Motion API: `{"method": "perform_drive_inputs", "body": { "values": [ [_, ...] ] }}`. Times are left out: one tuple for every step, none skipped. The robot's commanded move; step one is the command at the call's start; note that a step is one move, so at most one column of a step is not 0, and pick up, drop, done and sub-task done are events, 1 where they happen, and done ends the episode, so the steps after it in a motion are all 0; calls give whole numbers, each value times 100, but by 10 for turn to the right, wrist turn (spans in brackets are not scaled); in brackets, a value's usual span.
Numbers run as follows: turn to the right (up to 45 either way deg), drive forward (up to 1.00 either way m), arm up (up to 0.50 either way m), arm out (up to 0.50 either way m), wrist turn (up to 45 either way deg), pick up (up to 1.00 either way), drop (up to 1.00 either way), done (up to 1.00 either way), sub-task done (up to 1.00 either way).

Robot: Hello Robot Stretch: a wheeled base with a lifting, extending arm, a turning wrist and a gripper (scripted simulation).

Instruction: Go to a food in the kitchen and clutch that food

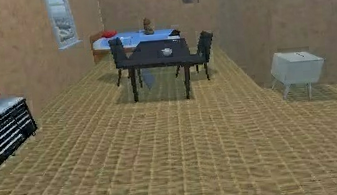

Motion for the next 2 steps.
{"method": "perform_drive_inputs", "body": {
  "values": [
    [240, 0, 0, 0, 0, 0, 0, 0, 0],
    [0, 85, 0, 0, 0, 0, 0, 0, 0]
  ]
}}
